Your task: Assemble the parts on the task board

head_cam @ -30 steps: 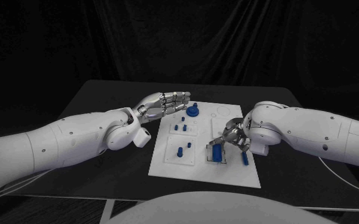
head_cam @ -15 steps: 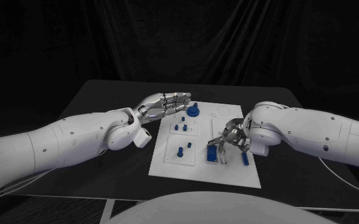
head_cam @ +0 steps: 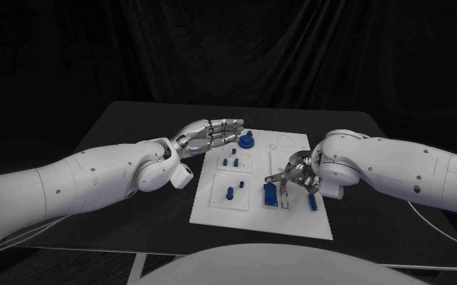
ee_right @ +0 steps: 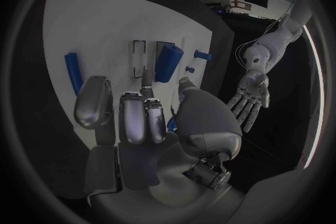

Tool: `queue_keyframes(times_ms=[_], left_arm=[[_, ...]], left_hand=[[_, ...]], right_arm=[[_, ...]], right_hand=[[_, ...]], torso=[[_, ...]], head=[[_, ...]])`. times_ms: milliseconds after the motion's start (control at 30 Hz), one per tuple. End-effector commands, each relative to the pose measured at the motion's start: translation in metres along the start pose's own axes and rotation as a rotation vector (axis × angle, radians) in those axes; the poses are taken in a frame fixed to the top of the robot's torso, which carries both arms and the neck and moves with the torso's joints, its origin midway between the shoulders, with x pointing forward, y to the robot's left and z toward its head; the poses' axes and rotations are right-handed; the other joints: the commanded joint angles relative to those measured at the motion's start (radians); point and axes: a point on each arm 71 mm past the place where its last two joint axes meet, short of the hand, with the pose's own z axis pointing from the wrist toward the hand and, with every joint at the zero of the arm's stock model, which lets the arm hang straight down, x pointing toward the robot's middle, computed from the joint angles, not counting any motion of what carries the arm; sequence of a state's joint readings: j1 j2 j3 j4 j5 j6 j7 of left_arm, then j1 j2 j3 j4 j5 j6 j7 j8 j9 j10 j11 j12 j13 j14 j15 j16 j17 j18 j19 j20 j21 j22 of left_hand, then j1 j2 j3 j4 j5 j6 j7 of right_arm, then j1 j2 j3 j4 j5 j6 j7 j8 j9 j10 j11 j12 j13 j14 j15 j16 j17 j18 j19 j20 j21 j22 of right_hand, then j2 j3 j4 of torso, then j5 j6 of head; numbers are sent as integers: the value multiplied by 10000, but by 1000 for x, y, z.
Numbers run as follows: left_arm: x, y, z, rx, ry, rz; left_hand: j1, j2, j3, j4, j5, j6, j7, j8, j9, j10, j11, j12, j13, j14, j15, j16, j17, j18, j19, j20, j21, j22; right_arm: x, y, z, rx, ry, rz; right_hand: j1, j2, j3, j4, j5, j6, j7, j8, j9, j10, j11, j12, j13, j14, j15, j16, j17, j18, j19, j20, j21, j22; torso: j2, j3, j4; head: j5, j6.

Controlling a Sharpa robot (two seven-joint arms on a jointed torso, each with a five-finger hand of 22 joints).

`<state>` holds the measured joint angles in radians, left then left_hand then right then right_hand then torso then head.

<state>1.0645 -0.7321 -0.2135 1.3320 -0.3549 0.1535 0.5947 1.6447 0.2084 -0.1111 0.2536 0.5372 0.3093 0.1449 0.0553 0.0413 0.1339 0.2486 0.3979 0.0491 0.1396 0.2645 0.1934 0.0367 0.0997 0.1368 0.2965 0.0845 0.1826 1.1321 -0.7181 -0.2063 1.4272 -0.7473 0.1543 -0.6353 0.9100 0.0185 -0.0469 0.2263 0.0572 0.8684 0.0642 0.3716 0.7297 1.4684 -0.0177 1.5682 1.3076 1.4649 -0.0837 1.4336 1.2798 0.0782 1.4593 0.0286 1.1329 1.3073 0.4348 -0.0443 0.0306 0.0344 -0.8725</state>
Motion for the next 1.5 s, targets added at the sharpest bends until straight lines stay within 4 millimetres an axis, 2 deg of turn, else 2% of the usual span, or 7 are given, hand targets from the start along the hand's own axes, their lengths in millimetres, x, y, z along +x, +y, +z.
queue_keyframes(times_ms=[33, 267, 567, 733, 967, 1200, 1500], left_arm=[[2, 0, 0, 119, 90, -130], [1, 0, -1, 104, 54, -121], [0, -1, -2, 195, -3, -96], [-1, -1, -4, 267, -67, -67], [-2, -2, -5, 309, -92, -57], [-2, -1, -6, 301, -96, -65], [0, -1, -5, 295, -28, -116]], left_hand=[[77, 1, 62, -17, 33, -43, 241, 41, -14, -94, 8, -37, -10, -1, 82, 43, 9, -138, -55, -23, -40, -6], [87, 0, 79, -29, 42, -33, 243, 43, -12, -94, 8, -31, -9, 2, 85, 49, 10, -140, -45, -23, -34, 7], [123, -11, 146, -78, 68, 17, 263, 60, -5, -74, -4, 15, -1, 19, 80, 77, 15, -136, 42, -26, 20, 99], [144, -32, 226, -124, 83, 91, 292, 84, 4, -17, 7, 99, 10, 96, 50, 168, 30, -119, 131, -29, 75, 169], [153, -36, 258, -141, 96, 88, 297, 87, 3, -4, 11, 112, 11, 120, 47, 196, 34, -112, 158, -30, 92, 190], [169, -46, 301, -169, 122, 96, 269, 89, 3, 5, 44, 119, 10, 126, 45, 205, 33, -106, 188, -29, 110, 209], [189, -50, 351, -202, 181, 94, 260, 89, 1, 1, 55, 110, 7, 124, 46, 208, 31, -105, 197, -30, 116, 207]], right_arm=[[0, -3, -1, 30, -207, 217], [0, -9, -11, -607, -610, 585], [-1, -2, -46, -3752, -2817, -79], [7, -5, -67, -5652, -5192, -1866], [37, -20, -70, -7145, -6769, -3675], [64, -29, -56, -7400, -6942, -4629], [74, -33, -42, -6800, -6938, -5038]], right_hand=[[-114, 13, -9, 72, -33, -54, -1, 58, -9, 1024, 49, 26, 2631, 527, 50, -7, -1, 62, 19, 22, -29, 1493], [164, 65, -176, 69, 505, -65, -13, 150, -36, 1024, 32, 26, 2631, 553, 37, 55, 116, 54, 48, 6, 11, 1514], [2478, 168, 331, -1346, 4150, -972, 108, 248, -203, 1024, 102, 26, 2631, 683, 69, 444, 802, -79, 242, 2, 743, 1706], [3229, 50, 402, -1691, 2700, -1543, 259, 236, -516, 1024, 122, 26, 2631, 681, 113, 499, 879, -130, 283, 63, 1043, 1772], [3787, -84, 270, -1749, 2320, -1573, 192, 713, -548, 1024, 60, 26, 2631, 677, 70, 518, 911, -140, 261, 33, 1146, 1793], [4291, -181, -217, -1224, 2529, -3552, 265, 2692, 294, 1024, 113, 26, 2631, 669, 106, 522, 911, -139, 211, 56, 1180, 1784], [4553, -267, -465, -847, 2160, -4089, 216, 4158, 639, 1024, 94, 26, 2631, 668, 91, 519, 911, -119, 173, 53, 1105, 1757]], torso=[[1, 2, 1], [2, 0, 1], [-3, 3, 0], [-2, 5, -2], [3, 1, 7], [4, 3, -5], [-3, 6, -17]], head=[[25, -2], [53, -2], [101, -2], [145, -2], [46, -2], [41, -2], [82, -2]])
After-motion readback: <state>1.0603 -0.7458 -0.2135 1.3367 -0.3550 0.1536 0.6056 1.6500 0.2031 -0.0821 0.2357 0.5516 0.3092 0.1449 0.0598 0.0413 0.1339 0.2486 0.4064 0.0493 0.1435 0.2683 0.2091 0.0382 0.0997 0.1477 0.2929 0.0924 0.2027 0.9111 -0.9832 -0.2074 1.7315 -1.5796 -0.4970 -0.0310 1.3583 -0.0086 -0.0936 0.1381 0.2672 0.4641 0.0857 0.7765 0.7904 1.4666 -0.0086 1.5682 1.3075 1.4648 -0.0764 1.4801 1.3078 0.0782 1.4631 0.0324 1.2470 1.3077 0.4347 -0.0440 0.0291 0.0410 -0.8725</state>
